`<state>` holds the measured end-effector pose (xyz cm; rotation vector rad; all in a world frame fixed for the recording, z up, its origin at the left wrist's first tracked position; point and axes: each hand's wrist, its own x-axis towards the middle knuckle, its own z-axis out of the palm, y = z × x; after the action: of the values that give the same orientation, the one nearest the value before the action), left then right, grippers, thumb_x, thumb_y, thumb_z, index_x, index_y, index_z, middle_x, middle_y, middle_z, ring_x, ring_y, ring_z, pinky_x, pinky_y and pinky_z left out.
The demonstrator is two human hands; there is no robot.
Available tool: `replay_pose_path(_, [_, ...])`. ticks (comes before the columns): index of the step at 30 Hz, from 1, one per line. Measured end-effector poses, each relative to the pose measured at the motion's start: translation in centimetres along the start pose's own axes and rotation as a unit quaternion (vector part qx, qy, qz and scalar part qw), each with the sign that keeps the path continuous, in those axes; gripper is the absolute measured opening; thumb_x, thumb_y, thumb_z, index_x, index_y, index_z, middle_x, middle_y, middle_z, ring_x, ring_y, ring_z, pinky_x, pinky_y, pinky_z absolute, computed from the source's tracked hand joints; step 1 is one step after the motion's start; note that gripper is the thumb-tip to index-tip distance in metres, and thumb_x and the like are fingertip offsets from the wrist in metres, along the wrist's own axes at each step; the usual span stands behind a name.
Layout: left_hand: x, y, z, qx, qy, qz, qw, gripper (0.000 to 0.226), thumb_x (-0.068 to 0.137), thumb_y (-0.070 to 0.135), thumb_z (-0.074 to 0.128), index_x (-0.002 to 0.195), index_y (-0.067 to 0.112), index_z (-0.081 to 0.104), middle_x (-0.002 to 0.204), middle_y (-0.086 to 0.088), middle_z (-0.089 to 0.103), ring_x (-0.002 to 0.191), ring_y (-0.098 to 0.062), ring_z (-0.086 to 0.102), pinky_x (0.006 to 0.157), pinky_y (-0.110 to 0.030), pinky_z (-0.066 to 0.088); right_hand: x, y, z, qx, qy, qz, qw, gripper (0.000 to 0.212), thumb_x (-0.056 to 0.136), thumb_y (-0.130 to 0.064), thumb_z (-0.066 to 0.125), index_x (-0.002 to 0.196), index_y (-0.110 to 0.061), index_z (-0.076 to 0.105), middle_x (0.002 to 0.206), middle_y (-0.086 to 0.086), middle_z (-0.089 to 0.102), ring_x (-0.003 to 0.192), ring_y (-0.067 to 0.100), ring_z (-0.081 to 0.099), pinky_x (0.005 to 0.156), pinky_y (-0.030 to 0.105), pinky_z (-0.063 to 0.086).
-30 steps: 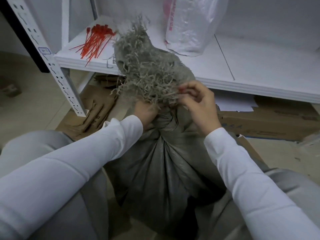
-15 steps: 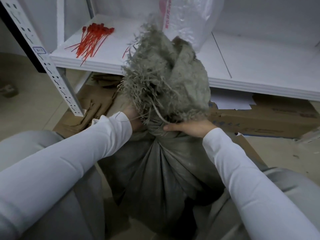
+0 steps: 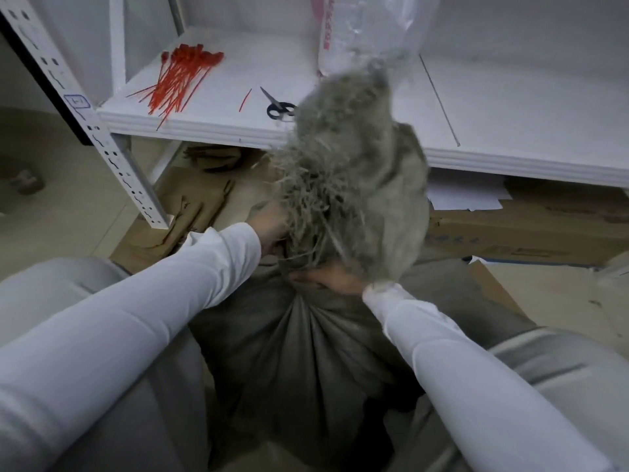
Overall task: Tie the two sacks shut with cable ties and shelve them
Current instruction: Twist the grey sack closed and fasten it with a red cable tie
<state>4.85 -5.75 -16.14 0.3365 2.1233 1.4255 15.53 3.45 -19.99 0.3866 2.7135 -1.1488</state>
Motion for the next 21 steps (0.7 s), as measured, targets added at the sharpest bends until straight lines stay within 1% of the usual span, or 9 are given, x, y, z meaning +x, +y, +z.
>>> replay_pose_path(2, [-1.3,1.7,0.2,-0.008,0.019,0.043,0.999,0.008,0.094,0.016,0.054,0.094,0.010,0.058,0.100,-0.002,0.061,0.093,-0.017,0.056,0.084,-0.028,0.047,0.2,0.0,-0.1,-0.030,0.060,0.037,0.997,0.054,0.080,-0.050,0.072,0.122,-0.017,0.066,0.126,0.007,0.065,0.117,0.027,0.058,0.093,0.025,0.045])
replay_pose_path(4, [-1.5,2.1,-0.1,0.003,0.029,0.088,0.996,0.041,0.092,0.024,0.060,0.128,0.007,0.052,0.130,-0.006,0.053,0.122,-0.021,0.048,0.107,-0.032,0.037,0.3,-0.2,0.0,-0.099,0.125,0.060,0.985,0.056,0.074,-0.062,0.070,0.109,-0.019,0.069,0.112,0.009,0.070,0.104,0.032,0.064,0.082,0.035,0.052])
replay_pose_path(6, [-1.9,2.1,-0.1,-0.023,0.046,0.074,0.996,0.047,0.092,0.017,0.059,0.135,0.003,0.047,0.140,-0.010,0.048,0.131,-0.025,0.044,0.109,-0.029,0.032,0.3,-0.3,0.4,-0.099,0.166,0.075,0.978,0.050,0.073,-0.061,0.069,0.100,-0.019,0.070,0.103,0.009,0.071,0.097,0.033,0.065,0.074,0.035,0.051])
replay_pose_path(9, [-2.5,1.4,0.3,-0.052,0.058,0.066,0.995,0.046,0.088,0.015,0.066,0.130,0.004,0.053,0.134,-0.010,0.055,0.126,-0.023,0.050,0.108,-0.030,0.037,0.2,-0.4,0.4,-0.116,0.239,0.103,0.959,0.032,0.079,-0.043,0.066,0.099,-0.018,0.068,0.100,0.011,0.070,0.096,0.036,0.064,0.068,0.032,0.042])
replay_pose_path(11, [-3.3,1.1,0.7,-0.057,0.070,0.062,0.994,0.043,0.080,0.017,0.075,0.120,0.007,0.061,0.119,-0.006,0.064,0.114,-0.018,0.058,0.098,-0.026,0.044,-0.1,-0.3,0.0,-0.128,0.279,0.107,0.946,0.026,0.082,-0.032,0.063,0.101,-0.015,0.066,0.101,0.013,0.069,0.096,0.038,0.064,0.069,0.033,0.043])
replay_pose_path(13, [-3.8,0.7,1.3,-0.043,0.062,0.053,0.996,0.036,0.074,0.022,0.080,0.106,0.010,0.069,0.104,0.001,0.069,0.102,-0.012,0.064,0.092,-0.021,0.046,-0.4,-0.3,-0.1,-0.151,0.303,0.079,0.938,0.026,0.083,-0.026,0.062,0.106,-0.014,0.063,0.105,0.012,0.067,0.097,0.037,0.063,0.072,0.036,0.046])
replay_pose_path(16, [-4.2,0.7,2.0,-0.081,0.022,-0.015,0.996,0.041,0.066,0.040,0.082,0.090,0.008,0.072,0.092,-0.006,0.073,0.094,-0.022,0.068,0.097,-0.032,0.049,-1.0,-0.9,0.5,-0.170,0.340,0.002,0.925,0.038,0.077,-0.017,0.069,0.115,-0.013,0.061,0.103,0.011,0.068,0.089,0.035,0.065,0.066,0.036,0.048])
replay_pose_path(18, [-4.1,0.9,2.2,-0.129,-0.015,-0.084,0.988,0.039,0.072,0.043,0.076,0.090,0.009,0.071,0.095,-0.013,0.072,0.093,-0.027,0.067,0.094,-0.036,0.051,-1.0,-1.3,1.5,-0.200,0.347,-0.039,0.915,0.049,0.065,-0.012,0.077,0.112,-0.006,0.063,0.089,0.012,0.068,0.070,0.035,0.066,0.052,0.033,0.046])
replay_pose_path(21, [-3.8,1.1,2.2,-0.165,-0.003,-0.135,0.977,0.024,0.086,0.026,0.067,0.099,0.006,0.067,0.095,-0.013,0.068,0.088,-0.025,0.064,0.083,-0.033,0.054,-1.0,-1.4,2.0,-0.228,0.367,-0.063,0.900,0.046,0.055,-0.013,0.083,0.097,-0.004,0.067,0.076,0.012,0.066,0.058,0.032,0.063,0.044,0.028,0.044])
